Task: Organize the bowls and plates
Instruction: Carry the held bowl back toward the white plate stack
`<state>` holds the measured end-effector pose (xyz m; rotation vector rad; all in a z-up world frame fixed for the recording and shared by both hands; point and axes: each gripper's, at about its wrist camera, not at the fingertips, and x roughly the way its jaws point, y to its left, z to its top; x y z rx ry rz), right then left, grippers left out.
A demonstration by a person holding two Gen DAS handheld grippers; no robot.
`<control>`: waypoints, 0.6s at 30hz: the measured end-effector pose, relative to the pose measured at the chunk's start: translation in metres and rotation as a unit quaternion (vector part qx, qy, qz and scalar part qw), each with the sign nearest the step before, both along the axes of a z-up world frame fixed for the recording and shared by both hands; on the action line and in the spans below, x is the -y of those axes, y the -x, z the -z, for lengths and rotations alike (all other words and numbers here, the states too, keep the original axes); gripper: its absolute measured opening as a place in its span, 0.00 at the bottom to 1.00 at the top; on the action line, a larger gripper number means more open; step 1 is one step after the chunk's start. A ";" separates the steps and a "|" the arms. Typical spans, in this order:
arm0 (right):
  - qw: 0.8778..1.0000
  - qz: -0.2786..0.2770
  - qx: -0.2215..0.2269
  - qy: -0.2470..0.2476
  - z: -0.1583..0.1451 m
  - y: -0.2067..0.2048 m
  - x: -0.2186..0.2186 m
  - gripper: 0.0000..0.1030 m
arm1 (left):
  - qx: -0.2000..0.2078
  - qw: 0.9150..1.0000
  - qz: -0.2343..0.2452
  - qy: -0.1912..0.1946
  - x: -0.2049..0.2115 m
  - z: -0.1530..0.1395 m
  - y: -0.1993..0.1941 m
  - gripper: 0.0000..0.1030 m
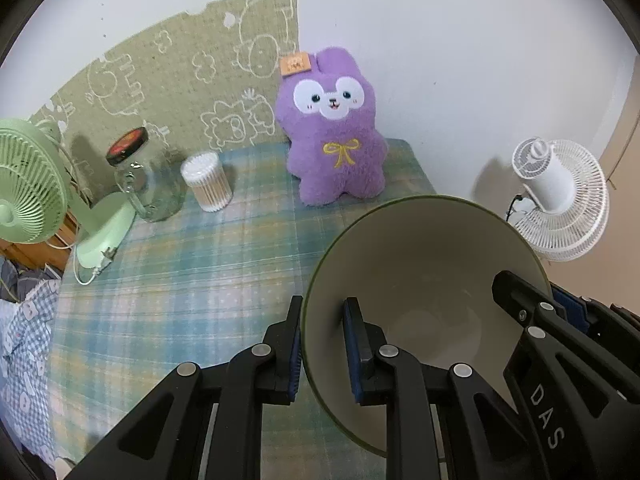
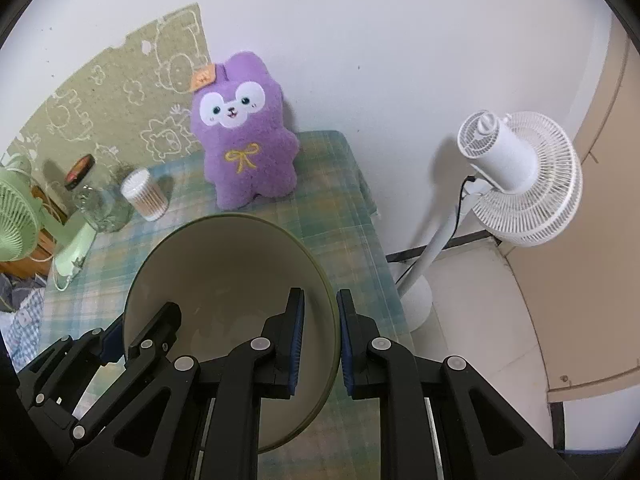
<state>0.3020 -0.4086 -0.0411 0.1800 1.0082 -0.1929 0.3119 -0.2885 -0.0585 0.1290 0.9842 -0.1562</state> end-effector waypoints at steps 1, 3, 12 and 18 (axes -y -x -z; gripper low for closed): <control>1.000 0.002 0.003 0.002 -0.005 0.005 -0.003 0.19 | 0.003 1.000 0.001 0.001 -0.003 -0.004 0.005 0.16; 1.000 0.005 0.008 0.004 -0.013 0.013 -0.010 0.19 | 0.007 1.000 0.003 0.005 -0.009 -0.012 0.013 0.16; 0.999 0.014 0.021 0.021 -0.045 0.057 -0.048 0.19 | 0.020 1.000 0.016 0.017 -0.040 -0.039 0.048 0.16; 0.999 0.021 0.030 0.028 -0.062 0.083 -0.074 0.19 | 0.029 0.999 0.025 0.024 -0.065 -0.054 0.073 0.16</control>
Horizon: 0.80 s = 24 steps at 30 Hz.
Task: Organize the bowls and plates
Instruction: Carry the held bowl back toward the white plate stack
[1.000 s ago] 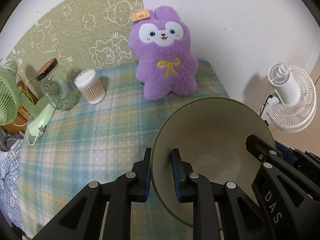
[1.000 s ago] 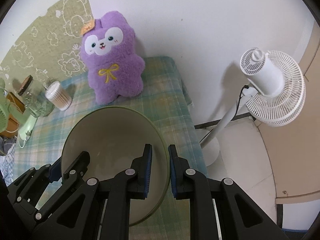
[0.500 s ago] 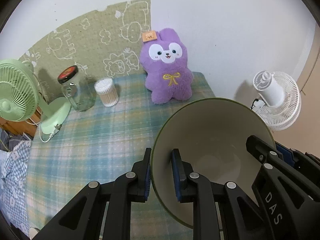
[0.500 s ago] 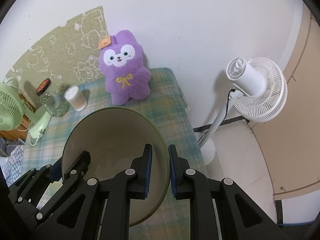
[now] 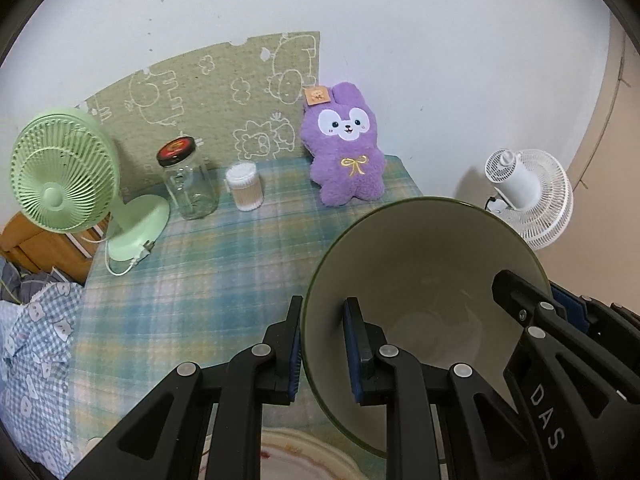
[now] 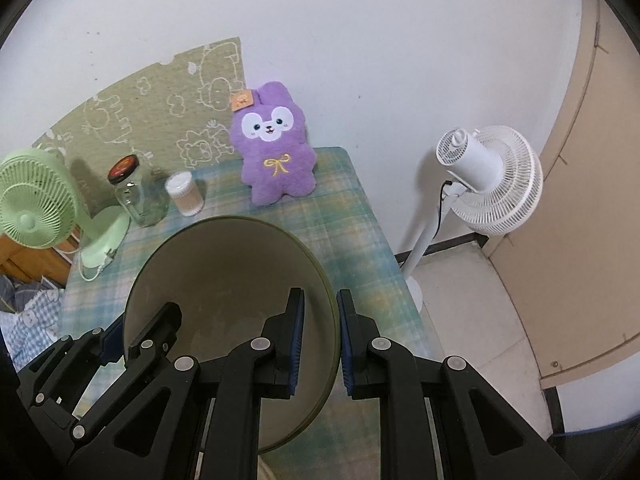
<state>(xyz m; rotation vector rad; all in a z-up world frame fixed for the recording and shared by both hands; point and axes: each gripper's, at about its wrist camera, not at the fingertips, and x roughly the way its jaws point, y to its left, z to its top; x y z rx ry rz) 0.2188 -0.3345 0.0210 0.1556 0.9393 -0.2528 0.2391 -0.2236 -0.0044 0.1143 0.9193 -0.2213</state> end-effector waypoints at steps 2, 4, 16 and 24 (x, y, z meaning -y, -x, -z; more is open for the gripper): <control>1.000 0.001 0.005 0.001 -0.006 0.010 -0.011 0.19 | 0.005 1.000 0.004 -0.001 -0.009 -0.005 0.009 0.16; 1.000 0.001 0.008 0.003 -0.010 0.018 -0.020 0.19 | 0.009 1.000 0.005 0.001 -0.018 -0.010 0.018 0.16; 1.000 -0.012 0.018 0.008 -0.020 0.062 -0.086 0.19 | 0.018 1.000 0.000 0.002 -0.084 -0.019 0.061 0.16; 0.999 -0.027 0.019 0.004 -0.016 0.081 -0.133 0.19 | 0.021 1.000 -0.013 -0.002 -0.130 -0.017 0.085 0.16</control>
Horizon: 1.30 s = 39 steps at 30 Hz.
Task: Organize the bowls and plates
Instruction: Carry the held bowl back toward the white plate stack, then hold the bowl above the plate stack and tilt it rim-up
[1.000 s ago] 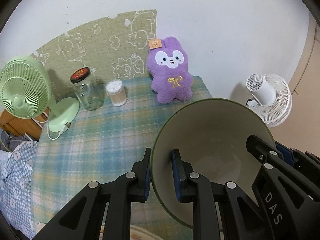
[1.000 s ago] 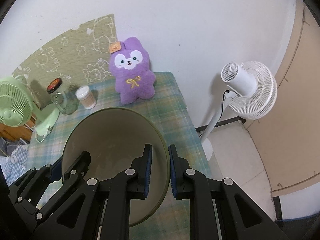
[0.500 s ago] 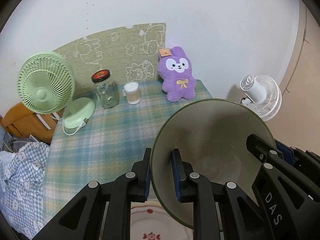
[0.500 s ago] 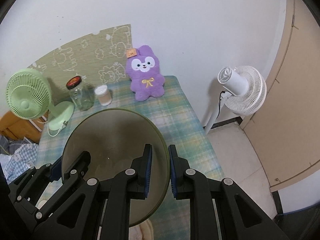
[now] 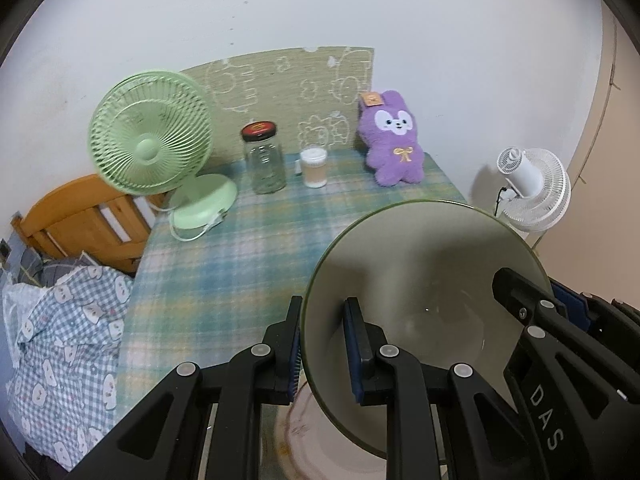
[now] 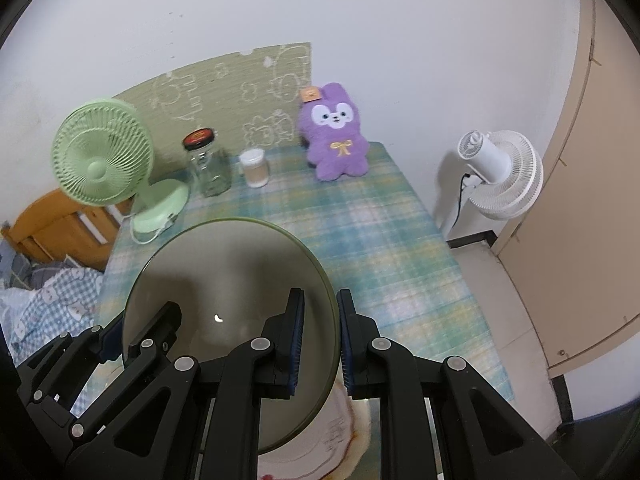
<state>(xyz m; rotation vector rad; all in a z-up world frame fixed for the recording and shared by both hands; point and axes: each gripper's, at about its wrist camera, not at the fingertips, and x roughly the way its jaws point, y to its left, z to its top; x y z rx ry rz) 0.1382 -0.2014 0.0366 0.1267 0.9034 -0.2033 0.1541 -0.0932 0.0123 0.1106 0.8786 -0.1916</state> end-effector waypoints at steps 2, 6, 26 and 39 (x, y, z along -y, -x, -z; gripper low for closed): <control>1.000 -0.006 0.000 0.001 0.001 0.004 -0.012 0.19 | 0.000 1.000 -0.004 0.000 -0.012 0.002 0.004 0.16; 1.000 -0.017 -0.002 0.000 0.006 0.010 -0.033 0.19 | -0.004 1.000 -0.012 -0.001 -0.033 0.007 0.011 0.16; 0.996 -0.073 -0.051 -0.016 0.057 0.015 -0.121 0.19 | -0.049 0.997 -0.063 -0.012 -0.119 0.055 0.028 0.17; 0.990 -0.113 -0.088 -0.009 0.086 0.003 -0.157 0.19 | -0.087 0.991 -0.100 -0.009 -0.155 0.083 0.025 0.17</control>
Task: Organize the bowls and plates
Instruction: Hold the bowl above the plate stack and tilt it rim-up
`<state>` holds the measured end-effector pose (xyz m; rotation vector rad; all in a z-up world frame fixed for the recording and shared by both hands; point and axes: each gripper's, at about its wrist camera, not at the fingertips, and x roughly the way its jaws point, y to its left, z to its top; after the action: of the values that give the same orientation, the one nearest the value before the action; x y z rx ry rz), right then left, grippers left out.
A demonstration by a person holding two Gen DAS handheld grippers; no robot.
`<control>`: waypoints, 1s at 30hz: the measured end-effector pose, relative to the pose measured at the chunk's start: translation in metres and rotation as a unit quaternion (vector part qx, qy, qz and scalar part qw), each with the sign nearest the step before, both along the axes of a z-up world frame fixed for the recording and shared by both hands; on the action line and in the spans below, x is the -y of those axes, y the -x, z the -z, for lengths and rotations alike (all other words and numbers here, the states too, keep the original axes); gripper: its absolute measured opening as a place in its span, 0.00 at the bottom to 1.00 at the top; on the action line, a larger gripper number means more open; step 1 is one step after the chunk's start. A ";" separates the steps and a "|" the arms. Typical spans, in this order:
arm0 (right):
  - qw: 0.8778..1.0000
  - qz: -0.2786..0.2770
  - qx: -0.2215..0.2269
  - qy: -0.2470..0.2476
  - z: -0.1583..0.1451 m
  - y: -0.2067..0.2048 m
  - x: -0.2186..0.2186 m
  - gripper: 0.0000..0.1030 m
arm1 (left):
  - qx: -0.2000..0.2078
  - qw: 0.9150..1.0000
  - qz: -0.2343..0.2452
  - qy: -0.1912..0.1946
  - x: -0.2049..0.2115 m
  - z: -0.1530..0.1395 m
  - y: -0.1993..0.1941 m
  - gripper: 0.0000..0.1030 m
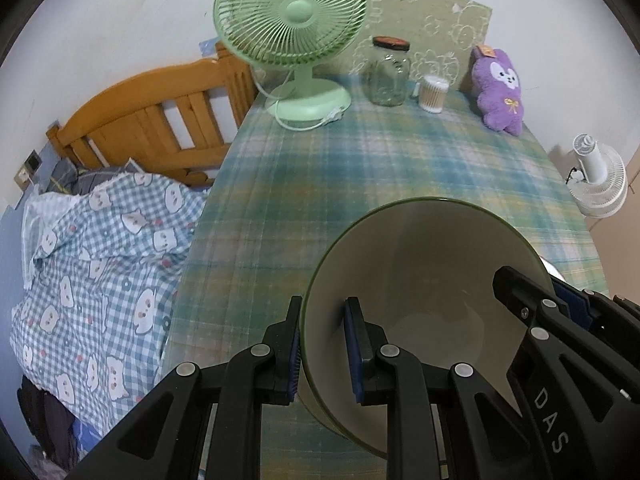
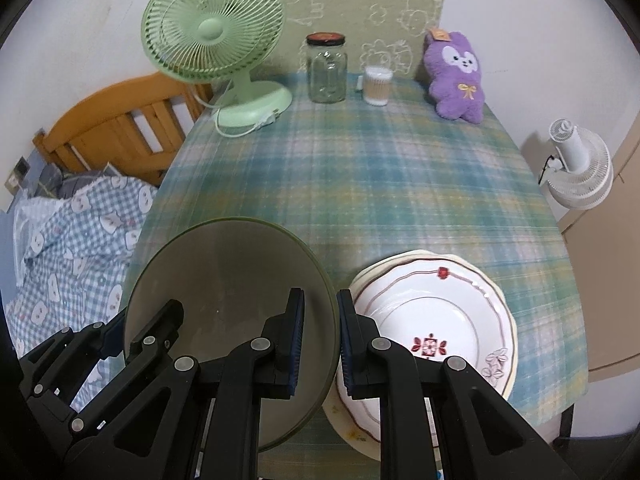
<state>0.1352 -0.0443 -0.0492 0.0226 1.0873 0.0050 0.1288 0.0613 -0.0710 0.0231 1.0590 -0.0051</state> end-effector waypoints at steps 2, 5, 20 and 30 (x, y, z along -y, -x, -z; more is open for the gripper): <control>1.000 -0.004 -0.005 0.001 0.004 -0.001 -0.004 0.19 | -0.005 1.000 -0.003 0.000 -0.004 0.004 -0.001 0.17; 1.000 -0.010 -0.012 0.003 0.010 -0.004 -0.009 0.19 | -0.010 1.000 -0.006 -0.002 -0.008 0.010 -0.002 0.17; 0.999 -0.016 -0.038 0.018 0.032 -0.013 -0.019 0.19 | -0.039 0.999 -0.020 0.009 -0.013 0.033 -0.007 0.17; 0.999 -0.005 -0.043 0.023 0.035 -0.011 -0.018 0.19 | -0.041 0.999 -0.017 0.016 -0.011 0.037 -0.007 0.17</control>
<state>0.1466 -0.0265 -0.0842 -0.0253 1.1733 -0.0116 0.1355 0.0720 -0.1076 -0.0238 1.1420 0.0083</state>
